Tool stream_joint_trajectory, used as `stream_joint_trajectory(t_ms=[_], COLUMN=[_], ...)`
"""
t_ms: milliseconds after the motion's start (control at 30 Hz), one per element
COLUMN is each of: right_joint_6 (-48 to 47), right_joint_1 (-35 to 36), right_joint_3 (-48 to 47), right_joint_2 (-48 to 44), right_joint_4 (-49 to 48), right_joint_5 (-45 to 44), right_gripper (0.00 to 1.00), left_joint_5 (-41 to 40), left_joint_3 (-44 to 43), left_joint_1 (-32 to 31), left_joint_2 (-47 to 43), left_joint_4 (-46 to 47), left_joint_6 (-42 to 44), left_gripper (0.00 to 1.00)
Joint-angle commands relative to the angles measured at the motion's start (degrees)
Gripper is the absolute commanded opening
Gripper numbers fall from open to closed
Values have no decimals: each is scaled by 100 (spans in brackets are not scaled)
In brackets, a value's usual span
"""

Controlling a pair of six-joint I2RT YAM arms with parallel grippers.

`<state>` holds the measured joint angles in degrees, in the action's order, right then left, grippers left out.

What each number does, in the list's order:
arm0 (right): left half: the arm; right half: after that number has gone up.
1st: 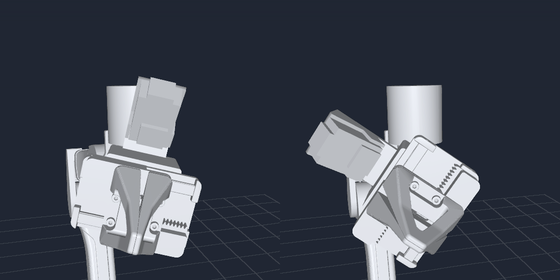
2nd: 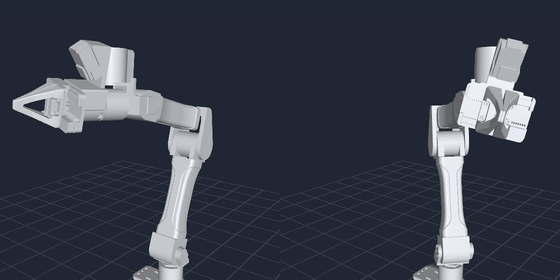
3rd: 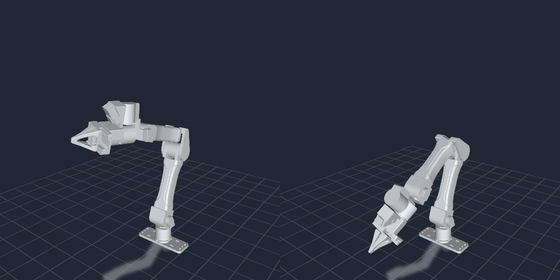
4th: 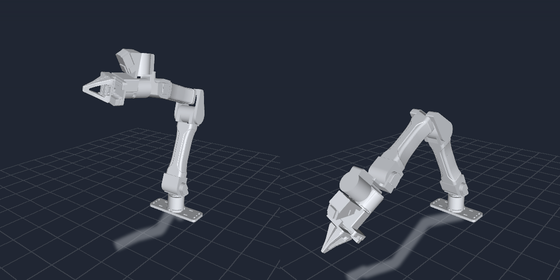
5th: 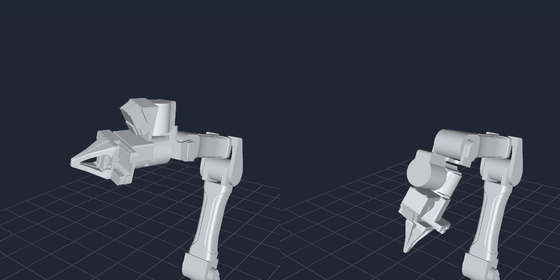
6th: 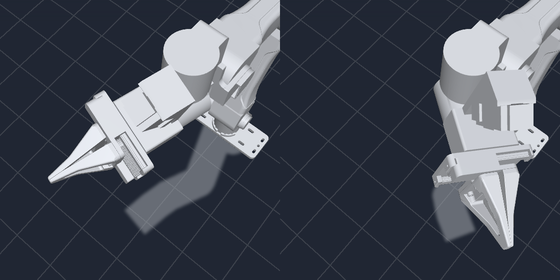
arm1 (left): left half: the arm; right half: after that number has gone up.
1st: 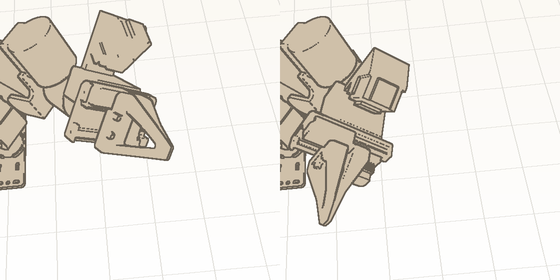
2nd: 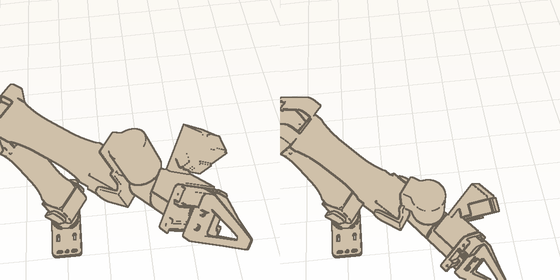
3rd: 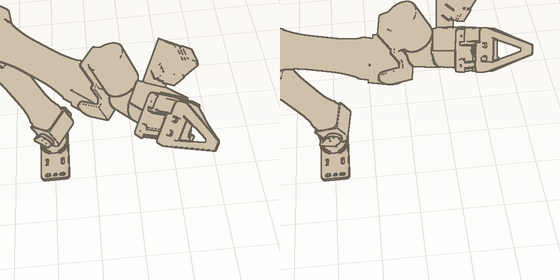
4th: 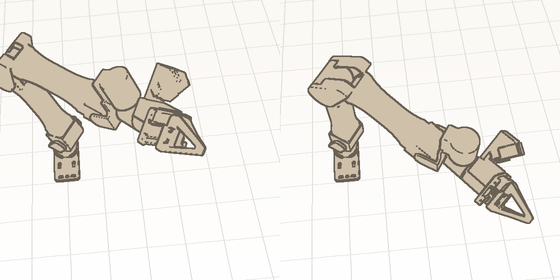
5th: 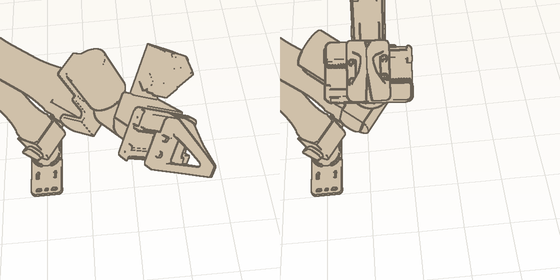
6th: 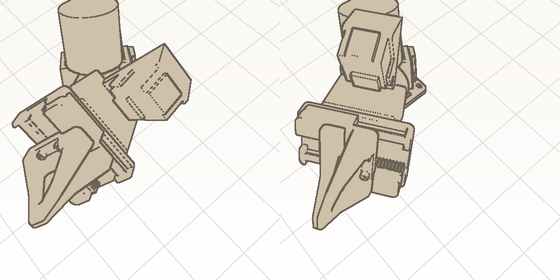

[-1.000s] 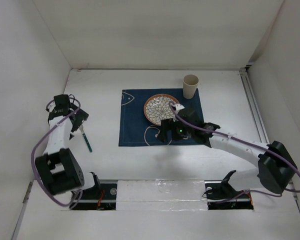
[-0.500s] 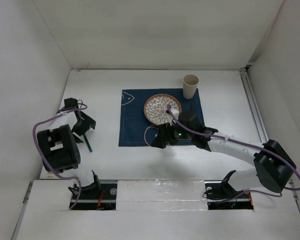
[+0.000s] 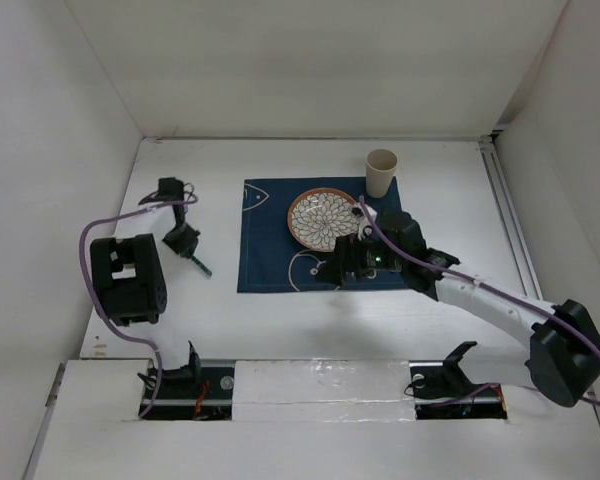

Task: Set the dinner table for one person

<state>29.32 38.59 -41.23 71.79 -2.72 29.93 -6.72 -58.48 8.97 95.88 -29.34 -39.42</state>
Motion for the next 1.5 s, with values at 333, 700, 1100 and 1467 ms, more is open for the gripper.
stream_joint_trajectory(t_ms=[333,700,1100,1467], right_joint_6=[-998,-1227,-1332,-1332], right_joint_1=[-914,-1152,-1099,-994], right_joint_3=[-1045,-922,-922,-869], right_joint_2=[-1079,-1887,-1949,-1949], right_joint_4=[1984,2469,2601,2487], right_joint_5=[-787,-885,-770,-770], right_gripper=[100,100,100,100], left_joint_5=[-87,-135,-329,-303], left_joint_3=[-3521,-2783,-2291,-2413], left_joint_1=[-2496,-3620,-3762,-3517], left_joint_2=[1125,1468,1671,1619], left_joint_4=[-1083,-853,-634,-634], left_joint_6=[1349,1542,1297,1235], left_gripper=[0,0,0,0])
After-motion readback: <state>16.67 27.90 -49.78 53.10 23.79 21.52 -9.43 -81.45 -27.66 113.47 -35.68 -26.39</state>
